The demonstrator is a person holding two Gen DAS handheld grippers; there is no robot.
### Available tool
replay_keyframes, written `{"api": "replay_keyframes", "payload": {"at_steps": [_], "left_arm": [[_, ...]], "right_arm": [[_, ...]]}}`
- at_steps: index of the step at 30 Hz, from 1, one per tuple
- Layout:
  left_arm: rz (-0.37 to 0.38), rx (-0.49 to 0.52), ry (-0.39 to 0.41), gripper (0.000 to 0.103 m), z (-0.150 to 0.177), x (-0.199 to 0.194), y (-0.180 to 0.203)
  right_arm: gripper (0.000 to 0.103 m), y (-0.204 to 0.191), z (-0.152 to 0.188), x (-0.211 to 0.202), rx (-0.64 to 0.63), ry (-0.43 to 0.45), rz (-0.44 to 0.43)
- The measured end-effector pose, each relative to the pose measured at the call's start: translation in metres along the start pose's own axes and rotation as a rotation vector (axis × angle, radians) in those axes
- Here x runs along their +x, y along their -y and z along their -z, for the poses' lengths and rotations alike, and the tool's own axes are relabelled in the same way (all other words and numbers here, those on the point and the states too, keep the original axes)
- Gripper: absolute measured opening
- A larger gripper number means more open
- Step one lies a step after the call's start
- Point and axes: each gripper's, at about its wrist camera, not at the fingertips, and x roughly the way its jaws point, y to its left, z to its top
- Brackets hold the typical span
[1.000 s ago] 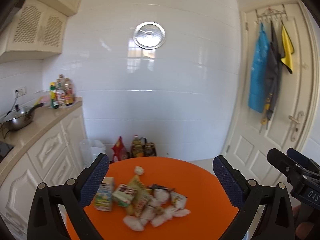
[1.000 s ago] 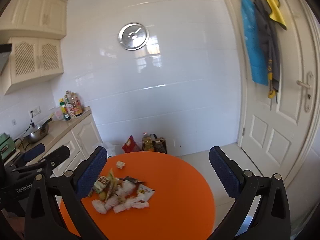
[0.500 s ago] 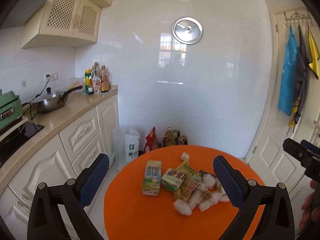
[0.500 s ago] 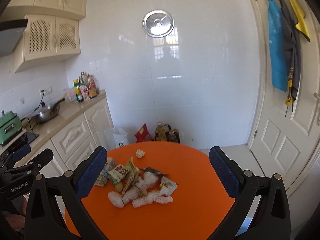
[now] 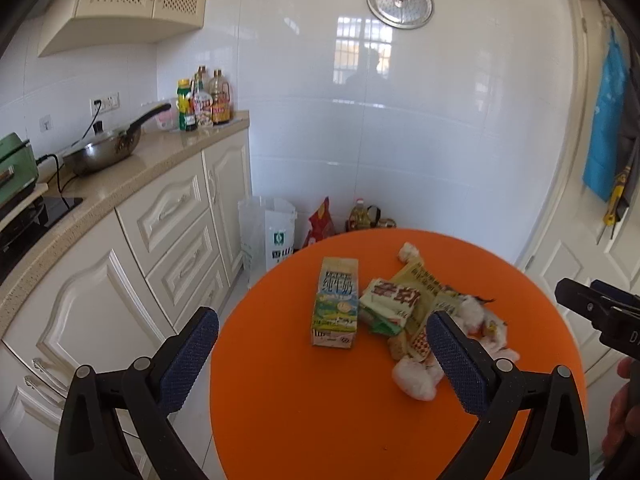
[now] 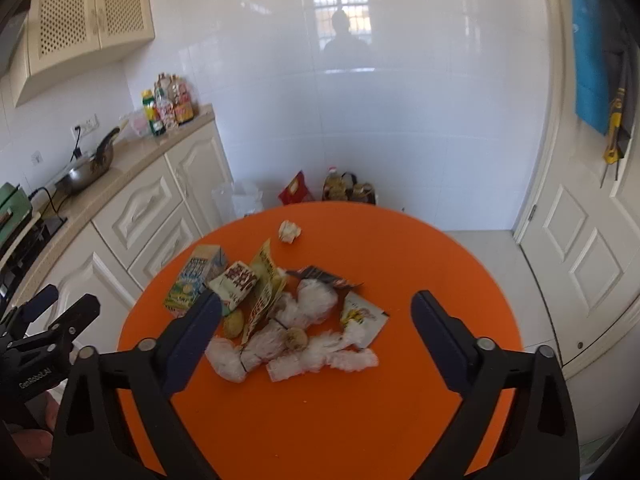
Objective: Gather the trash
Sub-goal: 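Grasp the milk carton with the left gripper while the right grasps a plastic bag, then lift the milk carton with the left gripper while the right lifts a red-white wrapper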
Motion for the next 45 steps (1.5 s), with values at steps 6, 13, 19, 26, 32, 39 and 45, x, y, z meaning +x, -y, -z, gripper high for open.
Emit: {"api": "replay_keyframes", "payload": {"at_steps": [6,13,19,26,32,39,45], "left_arm": [[-0.009,0.013,-0.085,0.102,-0.014,0.078,0.004],[0.001,0.051,-0.171,0.102,-0.031,0.176,0.015],[0.023,0.058,-0.22,0.1,-0.047,0.247,0.019],[0.128,0.003,-0.298,0.047,-0.063,0.307,0.005],[0.138,-0.01,-0.285,0.046,-0.077,0.332,-0.009],[0.125,-0.021,-0.28,0.046,-0.072,0.339,-0.024],[0.114,-0.037,-0.282,0.046,-0.077,0.349,-0.041]], "right_arm": [[0.074,-0.02,0.007,0.053,-0.008,-0.107,-0.046],[0.056,-0.034,0.01,0.11,-0.001,-0.216,-0.097],[0.036,-0.05,0.01,0.147,-0.023,-0.283,-0.127],[0.016,-0.057,0.02,0.169,-0.041,-0.325,-0.118],[0.008,-0.047,0.022,0.166,-0.016,-0.31,-0.148],[0.012,-0.053,0.016,0.18,-0.013,-0.328,-0.176],[0.017,-0.061,0.014,0.194,-0.015,-0.36,-0.194]]}}
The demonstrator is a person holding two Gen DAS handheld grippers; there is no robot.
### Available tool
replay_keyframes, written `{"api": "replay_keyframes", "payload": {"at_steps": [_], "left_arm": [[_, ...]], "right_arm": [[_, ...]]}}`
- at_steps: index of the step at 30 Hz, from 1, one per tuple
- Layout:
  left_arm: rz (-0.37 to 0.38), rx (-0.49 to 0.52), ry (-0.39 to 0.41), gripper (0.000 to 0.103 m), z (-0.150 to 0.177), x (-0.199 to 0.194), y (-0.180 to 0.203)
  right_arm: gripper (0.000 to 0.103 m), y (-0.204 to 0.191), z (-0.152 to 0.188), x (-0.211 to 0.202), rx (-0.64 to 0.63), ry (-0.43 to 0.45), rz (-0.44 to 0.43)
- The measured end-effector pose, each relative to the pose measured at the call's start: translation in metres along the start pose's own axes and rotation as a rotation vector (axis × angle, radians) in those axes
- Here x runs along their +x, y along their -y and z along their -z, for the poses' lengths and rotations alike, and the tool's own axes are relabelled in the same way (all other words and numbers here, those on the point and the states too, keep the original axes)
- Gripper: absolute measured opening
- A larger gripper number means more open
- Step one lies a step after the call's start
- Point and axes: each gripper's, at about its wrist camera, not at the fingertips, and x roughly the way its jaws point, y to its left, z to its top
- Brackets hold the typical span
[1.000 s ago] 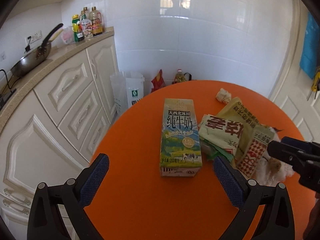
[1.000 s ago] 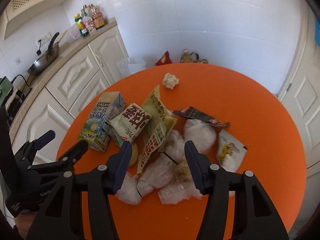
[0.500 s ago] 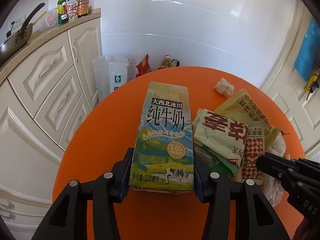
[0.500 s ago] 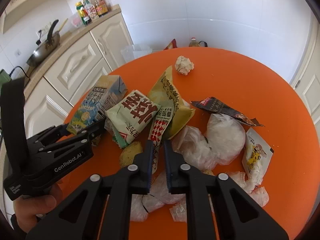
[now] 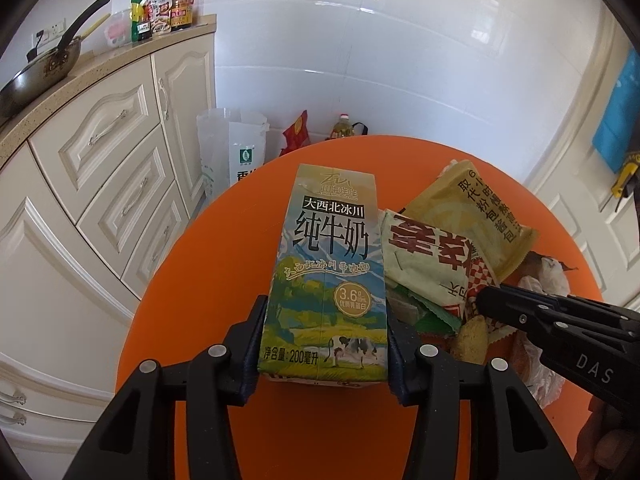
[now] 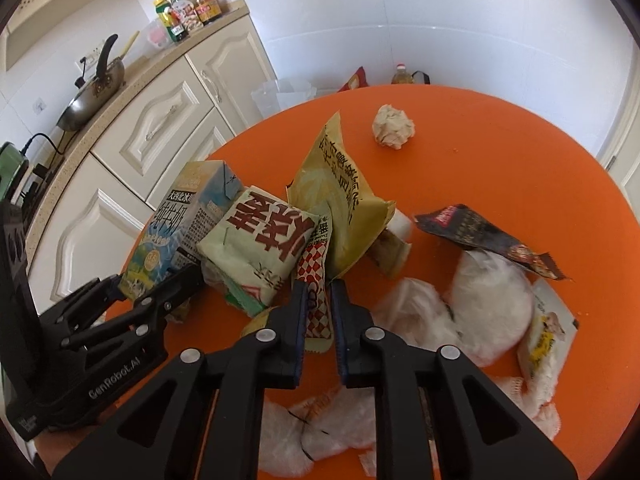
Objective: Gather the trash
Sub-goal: 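Lift the milk carton with the left gripper while the right lifts a red-white wrapper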
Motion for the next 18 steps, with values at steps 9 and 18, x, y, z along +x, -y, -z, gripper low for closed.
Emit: {"api": "replay_keyframes", "payload": {"at_steps": [9,18], "left_arm": [[-0.013,0.009,-0.001,0.046,0.035,-0.025,0.023],[-0.007,-0.002,0.009,0.045,0.054,-0.044,0.043]], "right_arm": [[0.022,-0.015,-0.008,0.019,-0.148,-0.04,0.047],[0.006,-0.018,0.006,0.009,-0.229,-0.056,-0.034]]}}
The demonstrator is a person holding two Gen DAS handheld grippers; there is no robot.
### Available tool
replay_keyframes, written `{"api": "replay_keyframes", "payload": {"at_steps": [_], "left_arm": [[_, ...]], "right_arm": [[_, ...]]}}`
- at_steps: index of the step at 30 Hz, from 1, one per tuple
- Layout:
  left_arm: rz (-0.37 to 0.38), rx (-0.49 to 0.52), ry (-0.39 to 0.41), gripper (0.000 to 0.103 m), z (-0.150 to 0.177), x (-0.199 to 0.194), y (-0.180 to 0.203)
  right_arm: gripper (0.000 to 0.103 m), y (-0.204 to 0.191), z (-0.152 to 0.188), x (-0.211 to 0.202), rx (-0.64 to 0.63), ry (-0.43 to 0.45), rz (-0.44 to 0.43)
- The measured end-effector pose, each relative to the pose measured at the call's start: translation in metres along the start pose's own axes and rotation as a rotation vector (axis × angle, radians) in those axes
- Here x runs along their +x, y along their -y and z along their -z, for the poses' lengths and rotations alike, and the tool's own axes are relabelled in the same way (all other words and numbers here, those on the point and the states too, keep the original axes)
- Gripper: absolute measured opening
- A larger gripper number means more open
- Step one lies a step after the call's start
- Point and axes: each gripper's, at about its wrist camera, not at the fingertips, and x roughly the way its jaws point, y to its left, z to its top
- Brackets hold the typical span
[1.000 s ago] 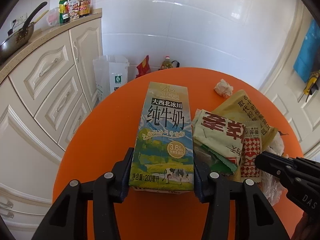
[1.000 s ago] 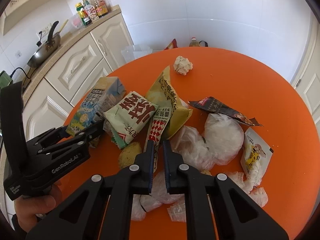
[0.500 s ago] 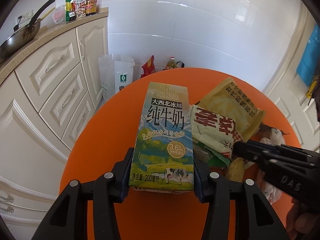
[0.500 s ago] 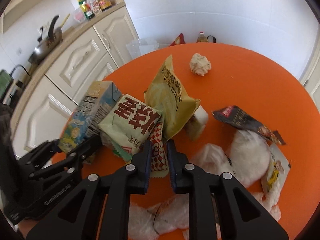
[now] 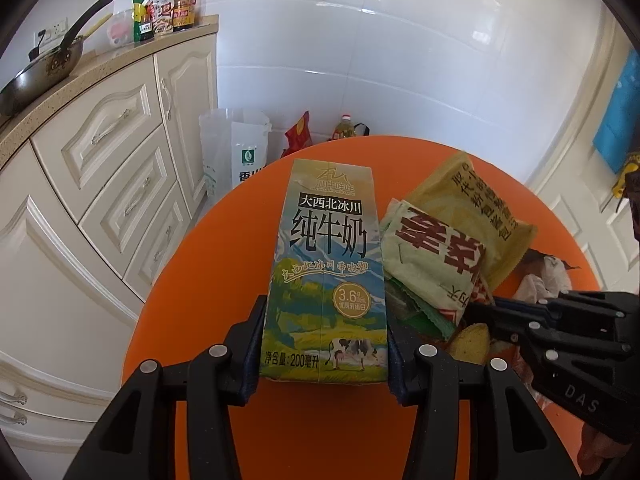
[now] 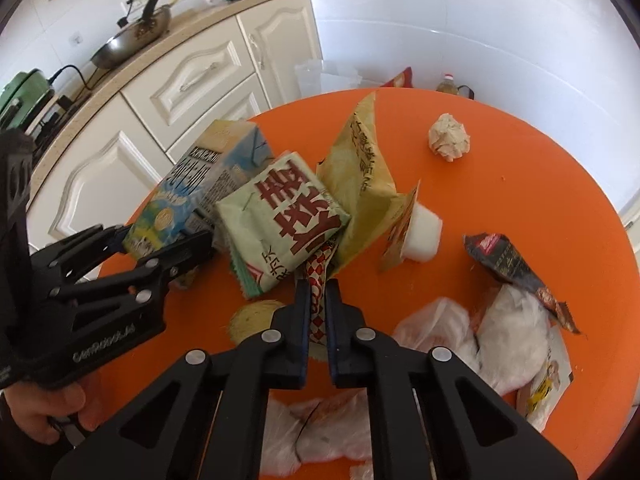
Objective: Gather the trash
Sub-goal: 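Lift the milk carton with the left gripper while the right lifts a red-white wrapper, then carry the milk carton and wrapper with both grippers to the blue bucket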
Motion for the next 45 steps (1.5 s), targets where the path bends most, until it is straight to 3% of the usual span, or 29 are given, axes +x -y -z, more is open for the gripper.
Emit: {"api": "replay_keyframes", "payload": {"at_steps": [11,17,26,33,45], "left_arm": [[-0.017,0.0,-0.009,0.045,0.011,-0.009,0.006],[-0.015,-0.017,-0.003,0.045,0.014,-0.015,0.011],[-0.023,-0.028,0.05,0.045,0.027,-0.044,0.017],[-0.042,-0.027,0.134,0.045,0.032,-0.096,0.027],[0.058,0.106,0.281,0.045,0.051,-0.198,0.099]], "right_arm": [[0.016,-0.005,0.001,0.003,-0.036,-0.073,-0.003],[0.005,-0.017,0.013,-0.006,-0.086,-0.071,-0.009],[0.004,-0.002,0.03,-0.041,0.03,0.044,-0.032],[0.004,0.004,0.027,-0.08,0.073,0.161,-0.037],[0.004,0.027,0.053,-0.185,0.132,0.378,0.006]]}}
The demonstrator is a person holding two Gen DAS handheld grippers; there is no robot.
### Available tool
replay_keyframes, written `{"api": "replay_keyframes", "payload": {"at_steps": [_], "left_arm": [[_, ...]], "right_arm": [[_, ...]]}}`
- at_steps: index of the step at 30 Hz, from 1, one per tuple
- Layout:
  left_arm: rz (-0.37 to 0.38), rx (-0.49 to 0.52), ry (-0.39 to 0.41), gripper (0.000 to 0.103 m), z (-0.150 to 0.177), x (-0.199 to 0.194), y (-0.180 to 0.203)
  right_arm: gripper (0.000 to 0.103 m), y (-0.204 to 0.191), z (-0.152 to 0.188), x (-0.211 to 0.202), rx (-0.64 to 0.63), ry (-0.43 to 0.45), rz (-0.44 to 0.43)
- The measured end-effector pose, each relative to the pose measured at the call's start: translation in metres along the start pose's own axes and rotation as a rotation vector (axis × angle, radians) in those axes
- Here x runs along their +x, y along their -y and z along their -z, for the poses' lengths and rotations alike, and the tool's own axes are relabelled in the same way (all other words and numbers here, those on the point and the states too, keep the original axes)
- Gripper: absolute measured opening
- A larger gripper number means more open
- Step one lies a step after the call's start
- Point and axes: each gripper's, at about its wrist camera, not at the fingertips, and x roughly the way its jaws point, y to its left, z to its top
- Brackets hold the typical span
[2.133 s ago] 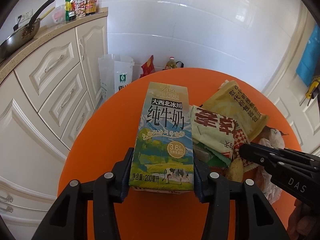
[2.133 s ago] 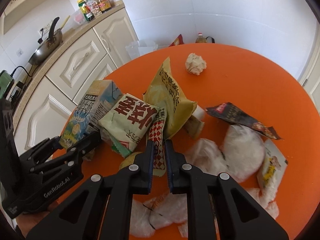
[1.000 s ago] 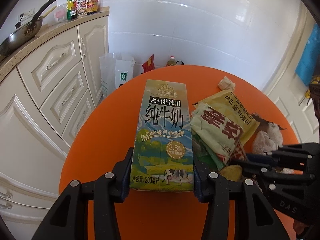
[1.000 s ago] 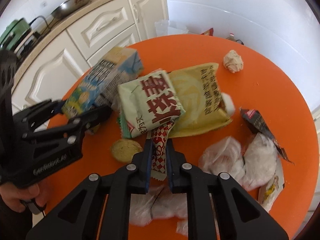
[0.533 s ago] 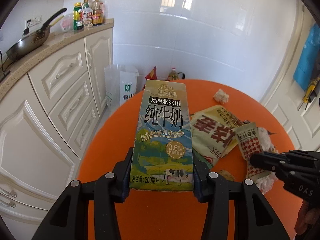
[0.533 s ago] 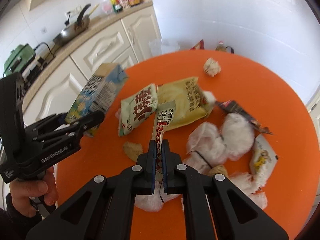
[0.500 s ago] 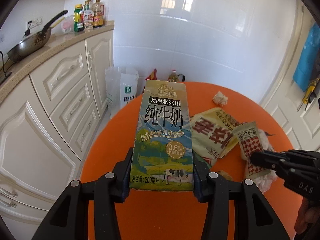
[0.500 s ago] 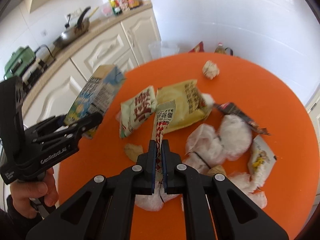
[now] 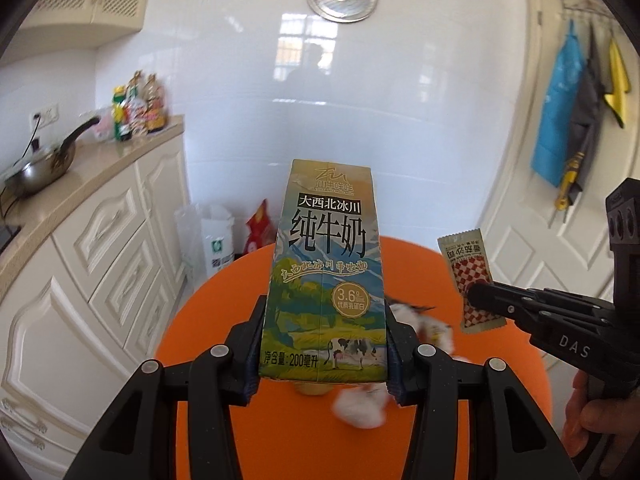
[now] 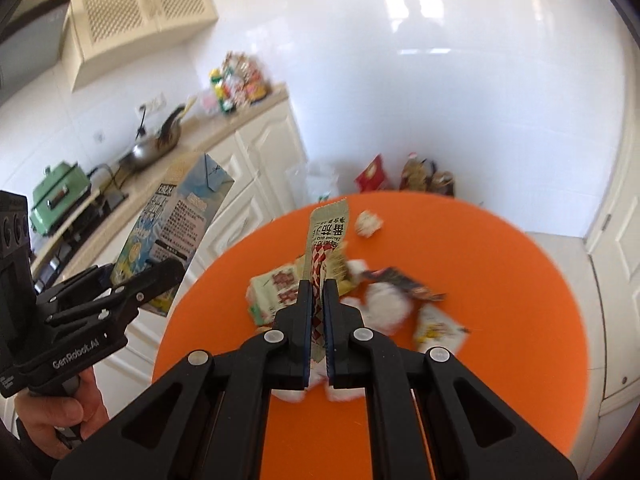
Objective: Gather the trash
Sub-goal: 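Carry the milk carton and wrapper with both grippers to the blue bucket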
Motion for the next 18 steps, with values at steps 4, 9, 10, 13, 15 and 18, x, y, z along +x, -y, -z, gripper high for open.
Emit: {"api": "replay_keyframes", "payload": {"at_steps": [4,9,10,13,15,18], "left_arm": [[0.063,0.061,0.04,0.045,-0.001,-0.025,0.045],[0.165,0.138,0.067,0.045,0.004,-0.042,0.115],[0.196,0.156,0.066,0.045,0.008,-0.046,0.132],[0.264,0.206,0.059,0.045,0.013,-0.048,0.173],[0.317,0.244,0.048,0.045,0.018,-0.05,0.205],[0.381,0.289,0.029,0.045,0.024,-0.05,0.241]], "right_arm": [[0.004,0.033,0.005,-0.05,0.044,0.081,0.054],[0.004,0.083,0.025,-0.117,0.116,0.16,0.158],[0.004,0.095,0.031,-0.13,0.133,0.173,0.183],[0.004,0.131,0.051,-0.171,0.198,0.211,0.255],[0.004,0.155,0.067,-0.197,0.242,0.235,0.31],[0.004,0.184,0.09,-0.23,0.298,0.26,0.377]]}}
